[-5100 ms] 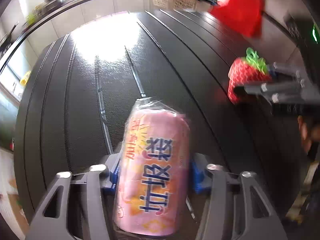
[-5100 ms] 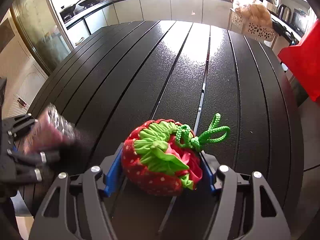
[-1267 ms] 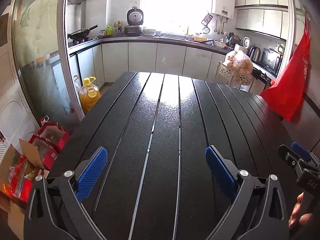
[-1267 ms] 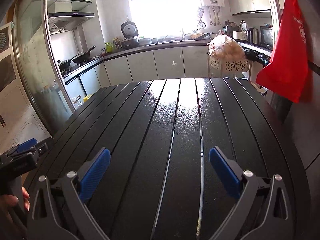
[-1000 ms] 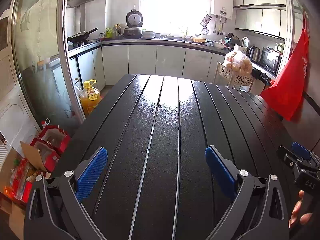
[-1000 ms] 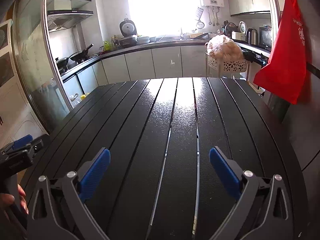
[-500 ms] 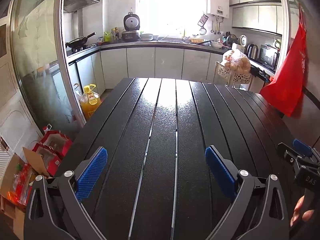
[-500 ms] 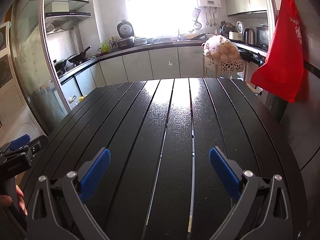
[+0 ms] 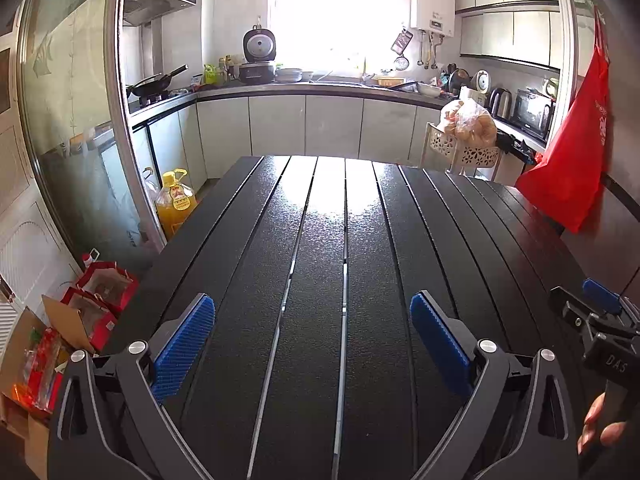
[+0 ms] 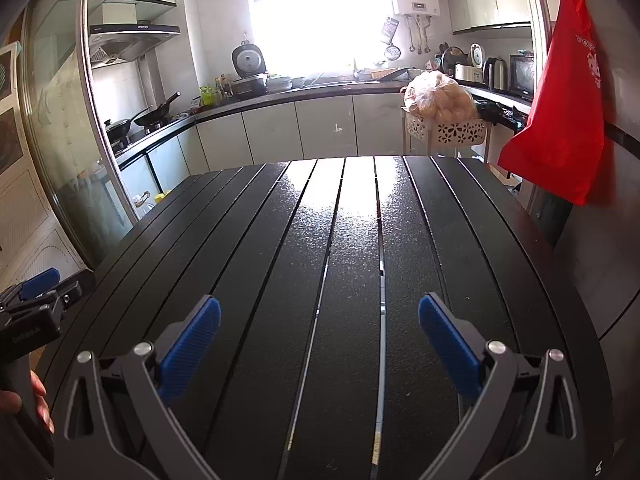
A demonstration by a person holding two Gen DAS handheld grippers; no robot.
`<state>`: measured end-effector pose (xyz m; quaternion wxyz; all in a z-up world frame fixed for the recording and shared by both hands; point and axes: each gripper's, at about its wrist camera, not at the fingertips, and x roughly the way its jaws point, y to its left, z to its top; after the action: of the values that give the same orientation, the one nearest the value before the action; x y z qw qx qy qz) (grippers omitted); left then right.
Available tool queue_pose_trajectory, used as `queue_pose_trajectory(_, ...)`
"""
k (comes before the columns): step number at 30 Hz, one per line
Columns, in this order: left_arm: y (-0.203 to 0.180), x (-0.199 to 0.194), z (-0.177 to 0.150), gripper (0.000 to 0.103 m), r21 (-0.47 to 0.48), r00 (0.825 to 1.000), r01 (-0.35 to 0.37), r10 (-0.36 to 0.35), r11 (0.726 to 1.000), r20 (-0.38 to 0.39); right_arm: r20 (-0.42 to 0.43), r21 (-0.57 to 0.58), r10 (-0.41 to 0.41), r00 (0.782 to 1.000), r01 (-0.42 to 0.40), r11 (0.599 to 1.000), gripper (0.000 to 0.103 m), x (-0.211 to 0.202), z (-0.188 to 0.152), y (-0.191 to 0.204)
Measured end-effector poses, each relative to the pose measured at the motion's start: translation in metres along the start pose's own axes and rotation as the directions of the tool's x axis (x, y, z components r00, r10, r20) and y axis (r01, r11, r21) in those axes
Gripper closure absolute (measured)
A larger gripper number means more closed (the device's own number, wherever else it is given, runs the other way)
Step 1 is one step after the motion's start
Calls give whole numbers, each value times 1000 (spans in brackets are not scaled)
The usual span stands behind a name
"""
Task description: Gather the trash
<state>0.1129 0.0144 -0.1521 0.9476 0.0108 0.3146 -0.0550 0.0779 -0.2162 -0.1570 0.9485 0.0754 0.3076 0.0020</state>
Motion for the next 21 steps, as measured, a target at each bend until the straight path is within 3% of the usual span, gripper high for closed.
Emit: queue_pose_trajectory(21,-14,-26,-1,8,4,998,25,-25,1000,49,37,9,-15,999,14,1000,3,-16,0,2)
